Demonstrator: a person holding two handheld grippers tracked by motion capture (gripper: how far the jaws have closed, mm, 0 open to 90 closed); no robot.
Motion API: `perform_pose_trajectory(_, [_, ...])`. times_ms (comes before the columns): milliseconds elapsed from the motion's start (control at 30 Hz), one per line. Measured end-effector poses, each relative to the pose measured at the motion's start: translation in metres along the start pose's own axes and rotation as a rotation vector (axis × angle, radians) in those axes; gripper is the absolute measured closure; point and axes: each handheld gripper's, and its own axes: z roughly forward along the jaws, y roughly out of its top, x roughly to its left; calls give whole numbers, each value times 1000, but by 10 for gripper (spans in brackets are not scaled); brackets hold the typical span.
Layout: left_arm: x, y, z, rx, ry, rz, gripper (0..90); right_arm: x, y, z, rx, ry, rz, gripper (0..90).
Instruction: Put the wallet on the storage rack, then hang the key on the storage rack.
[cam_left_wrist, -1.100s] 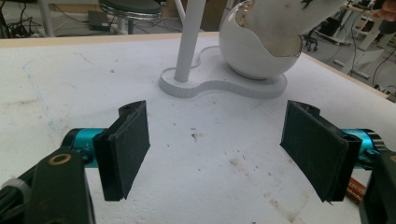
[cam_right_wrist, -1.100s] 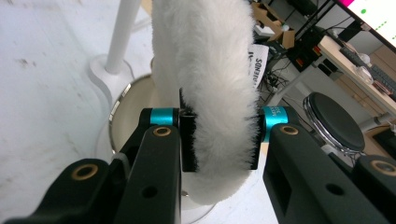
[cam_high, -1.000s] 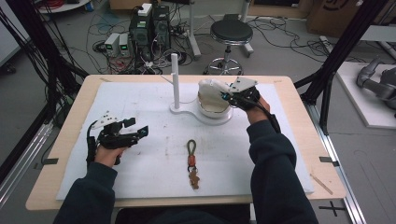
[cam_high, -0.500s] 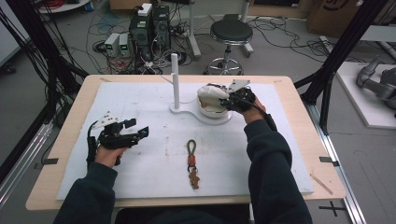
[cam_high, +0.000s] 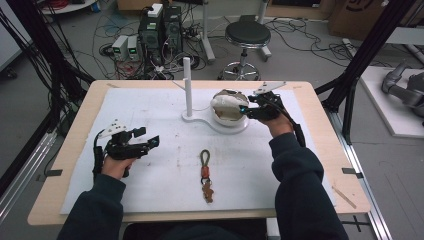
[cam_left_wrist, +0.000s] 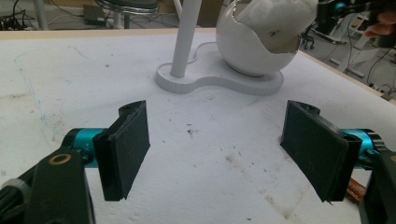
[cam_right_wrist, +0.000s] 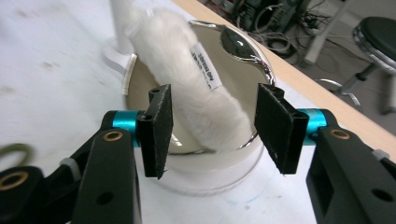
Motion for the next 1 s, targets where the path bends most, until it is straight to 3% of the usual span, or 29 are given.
perform_pose_trajectory(67, [0, 0, 0, 0, 8, 3, 233, 2, -3, -15, -40, -3, -9, 440])
perform_pose_trajectory(100, [0, 0, 0, 2, 8, 4, 233, 4, -7, -23, -94, -11, -8, 439])
perform_pose_trajectory(200, [0, 0, -1, -5, 19, 6, 233, 7, -22, -40, -125, -2, 34, 397])
perform_pose_trajectory(233, [1, 0, -1, -6, 21, 8, 233, 9, -35, -47, -130, -2, 69, 354])
perform_pose_trajectory(333, [1, 0, -1, -10, 35, 12, 233, 10, -46, -51, -116, -14, 91, 332])
perform_pose_trajectory(533, [0, 1, -2, -9, 46, 20, 217, 15, -91, -55, -54, -27, 198, 284])
perform_pose_trajectory(833, [-4, 1, 0, 3, 55, 16, 201, 26, -107, -58, -57, -45, 192, 280])
perform_pose_trajectory(1000, [-6, -1, 4, 39, 8, 4, 202, 32, -112, -53, -33, -40, 181, 283])
